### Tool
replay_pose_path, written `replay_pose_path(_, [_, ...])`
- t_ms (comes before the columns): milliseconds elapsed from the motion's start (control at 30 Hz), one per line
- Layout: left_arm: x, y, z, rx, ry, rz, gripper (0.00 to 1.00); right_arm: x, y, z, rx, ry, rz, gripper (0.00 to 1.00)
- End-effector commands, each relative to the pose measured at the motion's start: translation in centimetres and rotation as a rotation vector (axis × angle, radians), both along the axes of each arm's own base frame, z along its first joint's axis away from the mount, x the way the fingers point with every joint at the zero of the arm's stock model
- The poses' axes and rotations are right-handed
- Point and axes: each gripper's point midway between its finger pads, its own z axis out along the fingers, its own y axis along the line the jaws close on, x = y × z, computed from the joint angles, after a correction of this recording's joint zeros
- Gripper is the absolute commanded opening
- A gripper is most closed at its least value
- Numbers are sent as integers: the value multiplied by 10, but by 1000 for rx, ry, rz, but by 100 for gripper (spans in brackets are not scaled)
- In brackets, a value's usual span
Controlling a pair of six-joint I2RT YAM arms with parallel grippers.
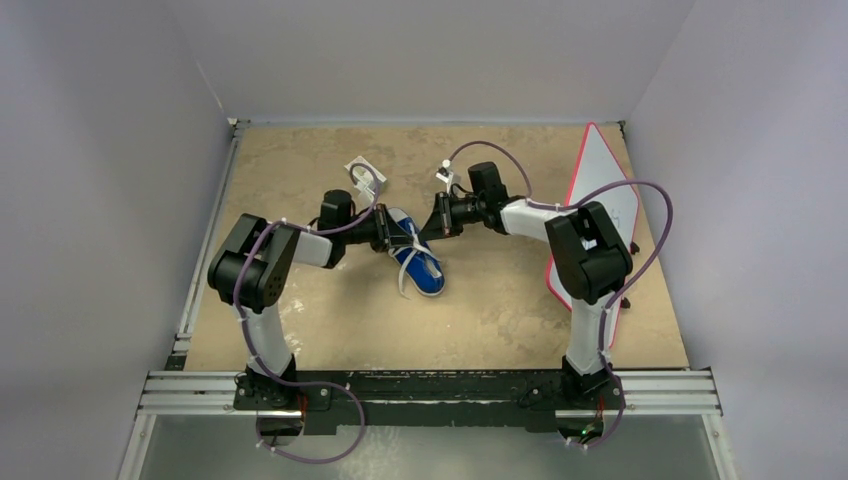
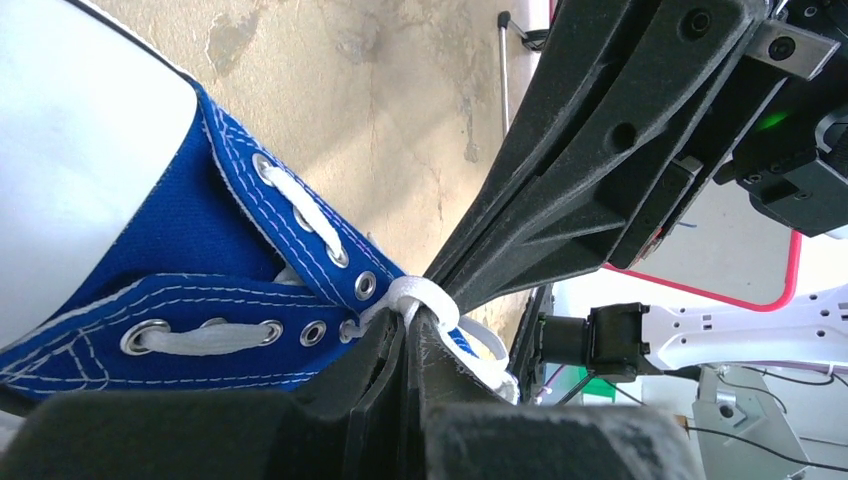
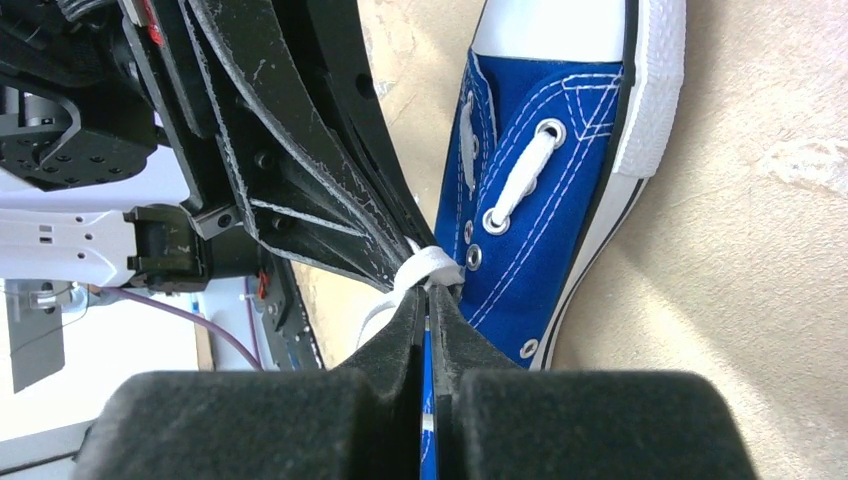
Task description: Tie the shoes
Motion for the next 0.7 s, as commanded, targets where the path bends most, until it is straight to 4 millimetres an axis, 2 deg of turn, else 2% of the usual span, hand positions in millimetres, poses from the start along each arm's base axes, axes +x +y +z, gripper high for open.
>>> replay_pose_path(0, [-7, -4, 15, -2, -76, -53, 0, -2, 8, 18, 19, -64, 58, 0])
replay_pose_path(67, [-10, 3, 7, 66, -73, -61, 0, -3, 5, 19, -1, -89, 62, 0])
replay_pose_path(133, [-13, 12, -1, 137, -67, -75, 9, -4, 3, 19, -13, -98, 62, 0])
replay_pose_path(267, [-14, 29, -2, 201, -73, -61, 26, -6, 1, 16, -21, -101, 64, 0])
replay_pose_path(400, [-14, 45, -2, 230, -56, -33, 36, -5, -1, 20, -29, -122, 54, 0])
replay_pose_path(567, [-18, 47, -1, 213, -49, -32, 47, -4, -1, 22, -30, -127, 52, 0])
replay_pose_path(667, [-15, 45, -3, 203, -40, -33, 49, -4, -1, 22, -28, -126, 51, 0])
